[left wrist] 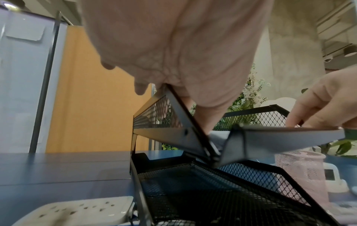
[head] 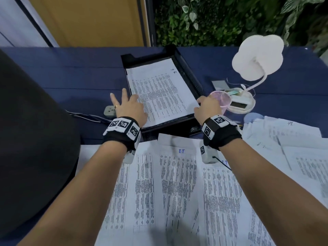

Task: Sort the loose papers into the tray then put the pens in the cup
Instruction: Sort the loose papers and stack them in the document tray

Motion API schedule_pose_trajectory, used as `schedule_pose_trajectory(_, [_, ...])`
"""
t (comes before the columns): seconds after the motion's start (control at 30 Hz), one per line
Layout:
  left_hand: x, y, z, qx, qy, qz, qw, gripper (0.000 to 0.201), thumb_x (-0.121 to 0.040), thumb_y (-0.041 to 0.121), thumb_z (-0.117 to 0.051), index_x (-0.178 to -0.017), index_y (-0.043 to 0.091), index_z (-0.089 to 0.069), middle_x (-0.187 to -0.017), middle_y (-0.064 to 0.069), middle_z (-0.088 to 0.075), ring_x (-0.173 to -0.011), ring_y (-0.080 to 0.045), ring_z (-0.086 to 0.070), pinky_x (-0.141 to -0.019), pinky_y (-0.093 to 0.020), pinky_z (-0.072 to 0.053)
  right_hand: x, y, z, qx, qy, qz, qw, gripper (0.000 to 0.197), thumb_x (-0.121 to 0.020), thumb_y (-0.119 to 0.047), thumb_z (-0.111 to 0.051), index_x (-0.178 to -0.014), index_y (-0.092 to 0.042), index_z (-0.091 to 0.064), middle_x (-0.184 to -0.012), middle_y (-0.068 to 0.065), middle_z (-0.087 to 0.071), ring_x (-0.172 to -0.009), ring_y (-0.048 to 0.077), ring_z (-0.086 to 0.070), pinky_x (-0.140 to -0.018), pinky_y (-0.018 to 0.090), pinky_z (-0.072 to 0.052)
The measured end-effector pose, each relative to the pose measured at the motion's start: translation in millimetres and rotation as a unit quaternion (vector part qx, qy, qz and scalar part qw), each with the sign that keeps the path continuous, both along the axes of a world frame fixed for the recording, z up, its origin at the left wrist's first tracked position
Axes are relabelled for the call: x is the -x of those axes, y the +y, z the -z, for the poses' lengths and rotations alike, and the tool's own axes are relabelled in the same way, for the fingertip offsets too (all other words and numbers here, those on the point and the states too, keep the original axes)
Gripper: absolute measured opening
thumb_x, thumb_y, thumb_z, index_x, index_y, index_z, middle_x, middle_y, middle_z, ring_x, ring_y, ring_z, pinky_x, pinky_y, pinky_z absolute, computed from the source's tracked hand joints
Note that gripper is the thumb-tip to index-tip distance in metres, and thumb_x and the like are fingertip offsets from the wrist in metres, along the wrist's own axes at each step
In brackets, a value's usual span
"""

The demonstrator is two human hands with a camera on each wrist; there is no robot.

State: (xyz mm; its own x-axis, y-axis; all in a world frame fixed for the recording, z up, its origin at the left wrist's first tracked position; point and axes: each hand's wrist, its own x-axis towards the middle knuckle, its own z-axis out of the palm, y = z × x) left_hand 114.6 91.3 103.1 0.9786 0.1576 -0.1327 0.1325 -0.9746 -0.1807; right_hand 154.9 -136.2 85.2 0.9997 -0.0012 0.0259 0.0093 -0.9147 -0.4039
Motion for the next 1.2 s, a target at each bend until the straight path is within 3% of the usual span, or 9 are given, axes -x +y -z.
schedule_pose_trajectory(0.17, [18, -15, 7, 0.091, -0.070, -0.002, 0.993, 0.035, -0.092, 0.041, -0.049, -0.124, 0.031, -0.057, -0.150, -0.001, -0.035, -0.146, -0.033, -0.004, -0.110, -0.064, 0.007, 31, -21, 12, -0.149, -0.056, 0.048, 0.986, 0.030, -0.086, -0.011, -0.054, -0.115, -0.009, -0.062, -0.113, 0.016, -0.058, -0.104, 0.032, -0.055, -0.089, 0.035, -0.045])
schedule_pose_trajectory(0.3, [45, -40, 15, 0.171, -0.119, 0.024, 0.978, 0.033, -0.092, 0.035, -0.053, -0.123, 0.029, -0.057, -0.151, -0.003, -0.031, -0.146, -0.030, -0.003, -0.113, -0.057, 0.006, 69, -56, 43, -0.122, 0.009, 0.061, 0.991, 0.026, -0.084, -0.011, -0.056, -0.108, -0.007, -0.065, -0.111, 0.021, -0.059, -0.100, 0.037, -0.058, -0.085, 0.037, -0.047])
schedule_pose_trajectory(0.43, [77, -70, 31, 0.216, -0.127, 0.083, 0.965, 0.030, -0.092, 0.032, -0.055, -0.121, 0.027, -0.059, -0.150, -0.002, -0.032, -0.146, -0.024, -0.011, -0.115, -0.051, 0.006, 110, -95, 75, -0.087, 0.118, 0.107, 0.983, 0.026, -0.086, -0.016, -0.056, -0.110, -0.012, -0.064, -0.116, 0.018, -0.055, -0.105, 0.037, -0.057, -0.091, 0.038, -0.048])
schedule_pose_trajectory(0.63, [114, -119, 67, 0.274, -0.034, 0.118, 0.954, 0.032, -0.092, 0.028, -0.054, -0.124, 0.023, -0.058, -0.143, -0.002, -0.039, -0.133, -0.023, -0.033, -0.110, -0.038, -0.020, 156, -148, 96, -0.025, 0.216, 0.151, 0.964, 0.030, -0.090, -0.023, -0.051, -0.119, -0.018, -0.056, -0.127, 0.011, -0.050, -0.117, 0.032, -0.050, -0.096, 0.042, -0.048])
schedule_pose_trajectory(0.73, [126, -138, 86, 0.299, 0.026, 0.092, 0.950, 0.035, -0.092, 0.027, -0.054, -0.126, 0.019, -0.056, -0.141, -0.006, -0.042, -0.128, -0.025, -0.039, -0.108, -0.038, -0.032, 170, -167, 100, -0.015, 0.223, 0.162, 0.961, 0.032, -0.092, -0.021, -0.047, -0.123, -0.018, -0.054, -0.128, 0.010, -0.050, -0.117, 0.032, -0.049, -0.096, 0.043, -0.048])
schedule_pose_trajectory(0.87, [136, -160, 101, 0.325, 0.123, 0.045, 0.937, 0.047, -0.094, 0.028, -0.053, -0.136, 0.010, -0.044, -0.138, -0.014, -0.042, -0.125, -0.029, -0.044, -0.105, -0.037, -0.037, 179, -194, 101, 0.005, 0.236, 0.183, 0.954, 0.038, -0.090, -0.008, -0.043, -0.123, -0.022, -0.055, -0.130, 0.009, -0.049, -0.120, 0.032, -0.047, -0.097, 0.045, -0.046])
schedule_pose_trajectory(1.0, [140, -183, 111, 0.374, 0.151, -0.032, 0.915, 0.061, -0.092, 0.034, -0.056, -0.142, 0.007, -0.034, -0.143, -0.014, -0.041, -0.126, -0.029, -0.046, -0.102, -0.035, -0.041, 190, -223, 100, 0.032, 0.240, 0.246, 0.939, 0.030, -0.093, -0.020, -0.046, -0.122, -0.019, -0.052, -0.129, 0.011, -0.046, -0.122, 0.033, -0.042, -0.097, 0.049, -0.044])
schedule_pose_trajectory(1.1, [138, -195, 116, 0.432, 0.115, -0.117, 0.887, 0.064, -0.090, 0.033, -0.060, -0.142, 0.005, -0.033, -0.141, -0.014, -0.045, -0.125, -0.030, -0.047, -0.098, -0.034, -0.041, 196, -249, 97, 0.026, 0.247, 0.326, 0.912, 0.057, -0.083, -0.039, -0.062, -0.128, -0.012, -0.041, -0.133, 0.017, -0.039, -0.123, 0.036, -0.038, -0.102, 0.052, -0.038])
schedule_pose_trajectory(1.2, [136, -198, 118, 0.489, 0.095, -0.196, 0.845, 0.064, -0.086, 0.029, -0.067, -0.139, 0.007, -0.038, -0.137, -0.010, -0.049, -0.121, -0.029, -0.050, -0.094, -0.032, -0.042, 197, -275, 96, 0.043, 0.279, 0.357, 0.890, 0.088, -0.078, -0.059, -0.060, -0.137, -0.004, -0.026, -0.138, 0.024, -0.034, -0.126, 0.038, -0.037, -0.104, 0.049, -0.035])
